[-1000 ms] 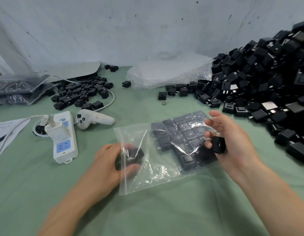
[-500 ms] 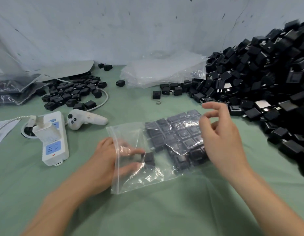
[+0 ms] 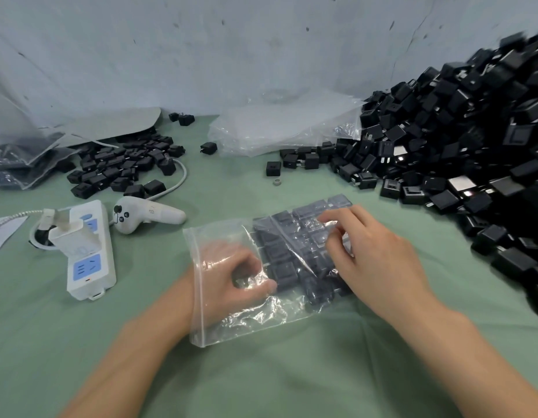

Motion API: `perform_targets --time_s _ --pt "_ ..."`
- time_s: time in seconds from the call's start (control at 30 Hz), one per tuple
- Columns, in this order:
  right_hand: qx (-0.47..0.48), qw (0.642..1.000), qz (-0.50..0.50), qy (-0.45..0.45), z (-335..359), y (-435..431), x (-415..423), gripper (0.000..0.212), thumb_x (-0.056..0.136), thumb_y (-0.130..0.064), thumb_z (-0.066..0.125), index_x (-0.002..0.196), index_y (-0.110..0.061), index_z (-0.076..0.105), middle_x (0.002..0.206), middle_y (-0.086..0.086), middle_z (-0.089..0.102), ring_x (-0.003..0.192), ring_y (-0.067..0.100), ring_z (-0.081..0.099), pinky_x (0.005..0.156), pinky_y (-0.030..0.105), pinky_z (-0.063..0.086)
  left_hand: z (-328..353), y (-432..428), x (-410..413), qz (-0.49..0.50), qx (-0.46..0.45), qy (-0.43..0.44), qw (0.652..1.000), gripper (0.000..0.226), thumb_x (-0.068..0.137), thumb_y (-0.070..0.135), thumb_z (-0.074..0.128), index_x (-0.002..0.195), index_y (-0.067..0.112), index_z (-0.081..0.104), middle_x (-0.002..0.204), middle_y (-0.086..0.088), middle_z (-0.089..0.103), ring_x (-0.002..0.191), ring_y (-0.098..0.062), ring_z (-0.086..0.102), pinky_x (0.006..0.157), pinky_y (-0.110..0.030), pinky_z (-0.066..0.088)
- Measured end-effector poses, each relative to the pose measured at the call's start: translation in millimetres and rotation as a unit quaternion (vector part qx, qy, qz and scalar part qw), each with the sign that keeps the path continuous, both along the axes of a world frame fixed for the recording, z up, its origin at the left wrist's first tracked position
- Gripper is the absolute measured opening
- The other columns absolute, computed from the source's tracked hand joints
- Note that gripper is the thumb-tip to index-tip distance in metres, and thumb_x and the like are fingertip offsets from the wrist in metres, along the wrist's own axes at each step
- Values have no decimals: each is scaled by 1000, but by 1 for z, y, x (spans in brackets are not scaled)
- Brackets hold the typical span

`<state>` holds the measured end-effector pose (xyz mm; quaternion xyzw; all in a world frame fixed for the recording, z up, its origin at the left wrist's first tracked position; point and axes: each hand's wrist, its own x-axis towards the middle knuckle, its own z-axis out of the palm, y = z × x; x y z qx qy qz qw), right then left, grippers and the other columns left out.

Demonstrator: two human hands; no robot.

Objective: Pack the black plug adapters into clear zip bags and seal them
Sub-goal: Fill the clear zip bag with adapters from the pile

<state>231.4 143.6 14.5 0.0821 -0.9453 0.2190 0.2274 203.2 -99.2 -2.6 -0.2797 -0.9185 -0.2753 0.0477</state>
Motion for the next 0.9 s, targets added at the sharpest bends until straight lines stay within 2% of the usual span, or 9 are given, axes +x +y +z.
perform_targets --time_s 0.23,0.37,0.47,0.53,0.6,0.67,0.73,0.8,0.9 --pt "-61 998 -6 -7 0 0 -3 24 96 -26 47 115 -34 59 100 -15 57 67 13 53 65 41 52 -1 2 -4 -5 -65 50 997 40 85 70 57 72 33 62 77 18 55 74 2 51 66 -19 41" --pt "-228 973 10 -29 5 1 -7 24 95 -21 51 107 -37 63 92 -20 60 60 7 52 61 28 46 1 -7 -5 -26 -15 31 999 42 87 66 58 75 28 70 74 14 62 74 -5 60 68 -25 47" --pt "-454 886 22 -91 17 1 -7 28 93 -15 55 101 -37 69 77 -18 59 63 7 50 55 18 40 1 -35 1 47 -17 18 999 34 90 61 53 79 32 67 83 18 62 89 -2 56 81 -25 43" --pt "-581 798 51 -153 25 1 -7 30 84 -15 56 102 -34 71 85 -8 63 75 8 55 61 22 42 5 -55 8 117 7 19 993 22 94 50 56 84 35 67 91 20 63 96 -2 55 87 -28 42" --pt "-680 701 101 -189 30 -2 -7 42 78 -10 49 113 -25 68 96 -1 64 80 12 57 65 27 43 14 -63 14 190 43 61 979 12 95 34 58 86 36 65 91 18 63 93 -3 56 85 -27 43" --pt "-715 656 131 -202 35 -9 -3 49 83 1 38 121 -19 63 102 4 63 80 13 60 65 25 46 24 -55 20 256 124 104 953 17 98 29 58 85 38 62 89 17 63 87 -3 58 77 -14 41" --pt "-713 650 156 -211 37 -18 2 54 85 8 34 124 -18 61 106 6 62 82 13 62 66 23 49 36 -32 28 260 232 103 932 13 98 36 58 88 38 66 88 16 65 80 -4 60 67 -7 42" --pt "-693 661 184 -220 37 -28 7 56 85 9 36 124 -21 63 110 6 64 87 12 64 70 24 50 44 -5 40 198 316 43 927 18 93 46 54 95 36 69 85 11 68 74 -7 63 66 -14 49" --pt "-638 698 222 -239 34 -41 13 60 73 0 50 121 -32 68 116 -1 68 99 10 66 84 32 51 46 26 55 71 297 -50 951 23 89 53 54 108 44 65 89 9 68 75 -9 65 66 -19 51"
